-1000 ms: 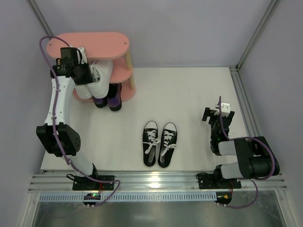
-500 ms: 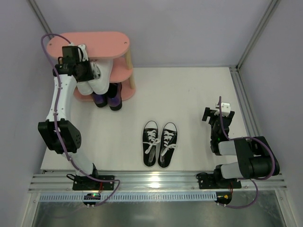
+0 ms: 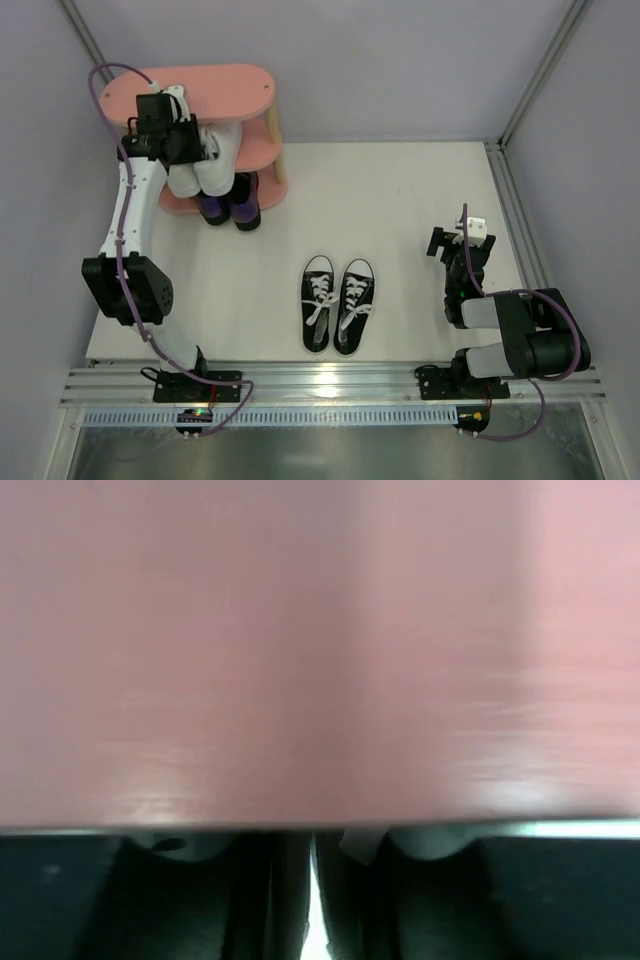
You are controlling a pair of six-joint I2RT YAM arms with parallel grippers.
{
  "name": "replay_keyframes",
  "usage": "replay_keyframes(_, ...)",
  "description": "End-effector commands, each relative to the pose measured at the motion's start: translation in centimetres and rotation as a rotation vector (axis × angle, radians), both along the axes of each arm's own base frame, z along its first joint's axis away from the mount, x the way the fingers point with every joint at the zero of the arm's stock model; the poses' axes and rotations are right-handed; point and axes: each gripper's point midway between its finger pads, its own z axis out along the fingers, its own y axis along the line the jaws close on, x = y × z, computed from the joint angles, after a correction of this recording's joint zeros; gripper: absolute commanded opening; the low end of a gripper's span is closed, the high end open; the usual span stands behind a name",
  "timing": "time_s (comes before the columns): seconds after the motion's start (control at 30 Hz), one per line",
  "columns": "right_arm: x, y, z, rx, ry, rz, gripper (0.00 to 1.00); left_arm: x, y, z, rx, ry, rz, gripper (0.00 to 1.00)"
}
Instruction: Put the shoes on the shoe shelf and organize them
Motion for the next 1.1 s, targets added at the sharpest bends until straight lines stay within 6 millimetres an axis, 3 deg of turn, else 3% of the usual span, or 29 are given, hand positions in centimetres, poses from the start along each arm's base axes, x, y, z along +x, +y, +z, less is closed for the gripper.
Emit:
replay_keyframes(0.0,0.8,0.2,2.8,0.03,-0.109,0.005,0.97,2.3,-0.1,13.3,0.03,-0.474,0.008,0.39)
replay_keyframes(0.03,0.8,0.2,2.8,0.03,-0.109,0.005,0.97,1.8,-0.1,13.8,0.034,-0.485,0.005,0.63)
replay_keyframes(0.07,0.8,0.1,2.7,0.03,-0.107,0.002,0.97,1.6,0.0,14.0,0.039,-0.488,0.009,0.68)
replay_keyframes(0.27,0.9,0.2,2.7,0.03,-0.109,0.003,0.97,-0.9,0.0,15.5,0.038,-0.531,0.019,0.82)
replay_keyframes(0.37,0.8,0.2,2.8,0.03,-0.109,0.005,0.97,-2.5,0.3,14.9,0.033,-0.51,0.052,0.9)
replay_keyframes(0.4,0.8,0.2,2.7,0.029,-0.106,0.003,0.97,-4.0,0.4,15.9,0.031,-0.533,0.058,0.94)
replay_keyframes(0.43,0.8,0.2,2.8,0.03,-0.109,0.003,0.97,-4.8,0.5,14.8,0.032,-0.509,0.068,0.96)
replay_keyframes(0.47,0.9,0.2,2.8,0.03,-0.109,0.005,0.97,-5.6,-0.6,14.6,0.021,-0.506,0.046,0.97)
replay_keyframes(0.5,0.8,0.2,2.6,0.029,-0.104,0.003,0.97,-7.8,-1.0,15.9,0.008,-0.544,0.041,1.0)
replay_keyframes(0.53,0.8,0.2,2.7,0.029,-0.106,0.003,0.97,-8.7,-1.0,15.4,0.005,-0.54,0.045,1.0)
replay_keyframes(0.57,0.8,0.2,2.8,0.03,-0.109,0.003,0.97,-9.3,-1.1,13.3,0.001,-0.5,0.045,1.0)
replay_keyframes(0.6,0.8,0.2,2.7,0.03,-0.107,0.003,0.97,-11.4,-1.1,13.7,-0.011,-0.519,0.047,1.0)
replay_keyframes(0.63,0.8,0.2,2.7,0.029,-0.106,0.003,0.97,-12.2,-1.0,12.9,-0.013,-0.5,0.058,1.0)
replay_keyframes(0.67,0.8,0.2,2.7,0.03,-0.106,0.005,0.97,-13.0,-0.9,10.6,-0.012,-0.45,0.064,1.0)
replay_keyframes(0.7,0.8,0.2,2.8,0.03,-0.109,0.005,0.97,-13.8,-0.8,9.6,-0.017,-0.426,0.075,1.0)
replay_keyframes(0.73,0.8,0.2,2.8,0.03,-0.109,0.005,0.97,-15.4,-0.8,9.5,-0.025,-0.434,0.077,0.91)
replay_keyframes(0.77,0.8,0.2,2.7,0.03,-0.107,0.003,0.97,-16.0,-1.0,8.4,-0.031,-0.415,0.068,0.7)
replay_keyframes(0.8,0.8,0.2,2.7,0.03,-0.106,0.006,0.97,-16.4,-1.0,6.0,-0.031,-0.369,0.067,0.22)
replay_keyframes(0.83,0.8,0.1,2.7,0.03,-0.107,0.002,0.97,-17.2,-0.9,5.5,-0.039,-0.378,0.08,0.01)
replay_keyframes(0.93,0.8,0.2,2.8,0.03,-0.109,0.003,0.97,-18.5,-1.0,3.1,-0.056,-0.326,0.092,0.0)
replay_keyframes(1.07,0.8,0.2,2.7,0.03,-0.107,0.005,0.97,-19.5,-3.0,3.1,-0.127,-0.333,0.003,0.0)
